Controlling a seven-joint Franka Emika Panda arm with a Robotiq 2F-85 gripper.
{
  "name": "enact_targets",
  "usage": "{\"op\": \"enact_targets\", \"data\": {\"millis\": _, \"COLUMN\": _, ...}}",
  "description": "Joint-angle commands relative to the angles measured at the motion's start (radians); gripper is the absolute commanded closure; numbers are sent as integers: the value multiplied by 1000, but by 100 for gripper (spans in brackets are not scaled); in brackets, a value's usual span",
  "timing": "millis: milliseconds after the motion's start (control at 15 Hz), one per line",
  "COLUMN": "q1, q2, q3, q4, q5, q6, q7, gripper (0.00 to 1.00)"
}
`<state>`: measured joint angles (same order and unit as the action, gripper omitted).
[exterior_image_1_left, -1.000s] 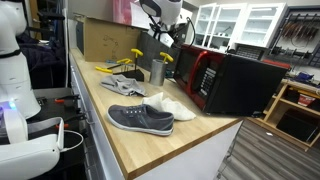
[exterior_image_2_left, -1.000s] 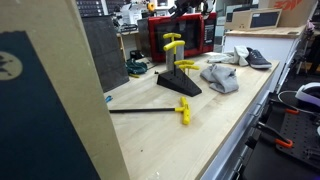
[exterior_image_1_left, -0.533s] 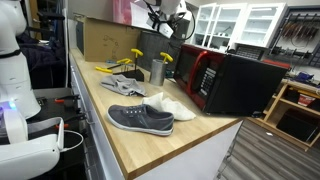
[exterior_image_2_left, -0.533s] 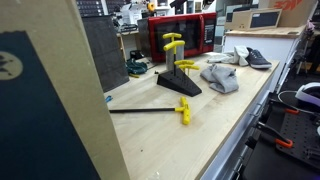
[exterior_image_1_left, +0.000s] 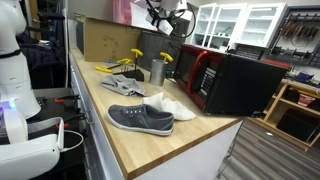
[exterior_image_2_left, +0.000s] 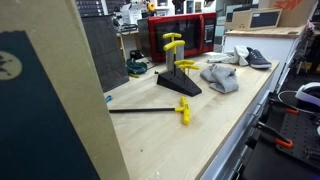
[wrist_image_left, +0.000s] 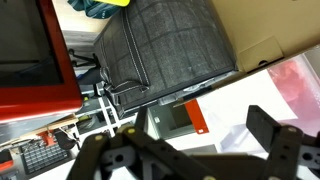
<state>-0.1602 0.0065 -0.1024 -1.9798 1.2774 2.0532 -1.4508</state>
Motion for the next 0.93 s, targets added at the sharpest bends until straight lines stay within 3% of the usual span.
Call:
{"op": "enact_targets", "data": {"millis": 0, "q1": 10, "q2": 1, "q3": -11, "q4": 2, "q5": -2, "q6": -3, "q7": 2, "gripper": 0}}
{"op": "enact_targets", "data": {"millis": 600, "q1": 10, "q2": 2, "q3": -11, "q4": 2, "q5": -2, "q6": -3, "q7": 2, "gripper": 0}}
{"op": "enact_targets", "data": {"millis": 867, "q1": 30, "q2": 27, "q3": 4, "q4": 38, "q5": -71, "q6": -51, "q7": 43, "gripper": 0}}
